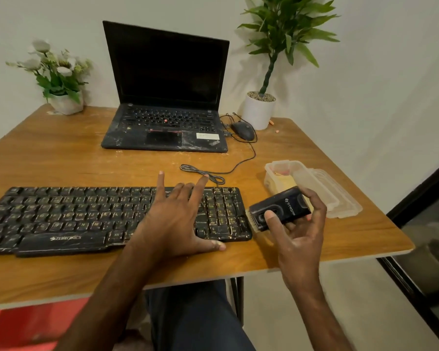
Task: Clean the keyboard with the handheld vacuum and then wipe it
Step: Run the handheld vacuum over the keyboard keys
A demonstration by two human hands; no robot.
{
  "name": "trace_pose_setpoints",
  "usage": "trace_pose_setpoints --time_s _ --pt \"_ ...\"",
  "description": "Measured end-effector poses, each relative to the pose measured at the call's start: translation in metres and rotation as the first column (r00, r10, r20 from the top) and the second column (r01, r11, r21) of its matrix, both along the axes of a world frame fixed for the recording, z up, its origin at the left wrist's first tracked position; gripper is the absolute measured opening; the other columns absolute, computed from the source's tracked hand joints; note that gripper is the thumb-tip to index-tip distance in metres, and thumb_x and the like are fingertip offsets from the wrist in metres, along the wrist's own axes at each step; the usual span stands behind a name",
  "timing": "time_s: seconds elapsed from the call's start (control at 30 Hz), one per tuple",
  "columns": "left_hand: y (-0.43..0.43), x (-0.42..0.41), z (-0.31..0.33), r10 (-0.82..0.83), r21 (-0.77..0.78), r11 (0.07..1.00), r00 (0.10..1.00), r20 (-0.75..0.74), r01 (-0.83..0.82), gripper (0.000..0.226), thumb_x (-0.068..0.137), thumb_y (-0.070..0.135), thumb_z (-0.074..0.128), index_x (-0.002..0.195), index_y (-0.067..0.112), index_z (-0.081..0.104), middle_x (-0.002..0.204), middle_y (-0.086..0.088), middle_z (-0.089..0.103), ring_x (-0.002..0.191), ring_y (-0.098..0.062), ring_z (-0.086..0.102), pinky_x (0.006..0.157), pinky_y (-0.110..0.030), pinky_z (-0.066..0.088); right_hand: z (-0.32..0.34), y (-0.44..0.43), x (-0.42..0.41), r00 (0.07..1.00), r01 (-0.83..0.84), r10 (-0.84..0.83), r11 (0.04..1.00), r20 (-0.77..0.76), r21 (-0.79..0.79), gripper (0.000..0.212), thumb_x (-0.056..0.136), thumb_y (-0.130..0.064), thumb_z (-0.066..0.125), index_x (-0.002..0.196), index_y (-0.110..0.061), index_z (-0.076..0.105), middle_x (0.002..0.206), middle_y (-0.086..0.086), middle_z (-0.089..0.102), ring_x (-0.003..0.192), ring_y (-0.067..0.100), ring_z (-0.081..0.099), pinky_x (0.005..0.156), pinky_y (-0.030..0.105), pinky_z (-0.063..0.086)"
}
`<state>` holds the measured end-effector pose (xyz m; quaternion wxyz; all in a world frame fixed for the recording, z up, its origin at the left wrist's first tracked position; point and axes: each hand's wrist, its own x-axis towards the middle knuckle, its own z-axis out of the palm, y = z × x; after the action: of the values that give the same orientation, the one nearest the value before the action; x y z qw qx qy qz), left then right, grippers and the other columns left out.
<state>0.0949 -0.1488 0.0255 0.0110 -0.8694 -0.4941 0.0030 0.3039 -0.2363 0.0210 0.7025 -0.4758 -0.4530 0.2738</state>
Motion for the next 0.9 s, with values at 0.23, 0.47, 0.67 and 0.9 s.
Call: trace_pose_setpoints --time_s 0.23,0.47,0.67,0.9 --pt "0.003 0.0 -0.003 0.012 0.024 1.0 1.0 -0.015 -0.012 0.144 0.051 0.11 0.021 0.15 0.019 -0.033 0.166 -0.012 0.015 0.153 -0.03 0.015 0.114 -0.067 -0.016 -0.013 -0.016 0.001 0.788 -0.067 -0.069 0.978 0.612 0.197 0.072 0.08 -0.008 0.079 0.135 -0.035 0.041 0.135 -0.022 0.049 0.116 0.013 0.061 0.079 0.033 0.06" --pt "0.001 -0.001 -0.003 0.006 0.047 0.999 1.0 -0.027 -0.005 0.143 0.054 0.109 0.019 0.152 0.017 -0.029 0.165 -0.013 0.018 0.153 -0.03 0.017 0.115 -0.068 -0.012 -0.018 -0.02 0.043 0.585 -0.061 -0.145 0.973 0.798 0.222 0.069 0.083 -0.016 0.074 0.139 -0.032 0.038 0.13 -0.016 0.052 0.113 0.018 0.063 0.084 0.041 0.059" --pt "0.001 -0.001 -0.004 0.006 0.051 0.999 1.0 -0.022 -0.005 0.142 0.053 0.109 0.018 0.152 0.019 -0.027 0.164 -0.011 0.021 0.152 -0.027 0.02 0.115 -0.068 -0.013 -0.016 -0.016 0.017 0.538 -0.237 -0.043 0.951 0.842 0.2 0.066 0.084 -0.007 0.076 0.138 -0.022 0.042 0.13 -0.002 0.055 0.114 0.017 0.06 0.09 0.037 0.055" --pt "0.002 -0.003 -0.004 -0.001 0.039 0.999 1.0 -0.024 0.002 0.142 0.052 0.11 0.019 0.15 0.021 -0.032 0.165 -0.012 0.018 0.153 -0.028 0.016 0.115 -0.069 -0.012 -0.017 -0.013 0.038 0.622 -0.15 -0.072 0.967 0.779 0.209 0.067 0.083 -0.014 0.078 0.137 -0.027 0.041 0.129 -0.005 0.054 0.113 0.013 0.062 0.082 0.035 0.059"
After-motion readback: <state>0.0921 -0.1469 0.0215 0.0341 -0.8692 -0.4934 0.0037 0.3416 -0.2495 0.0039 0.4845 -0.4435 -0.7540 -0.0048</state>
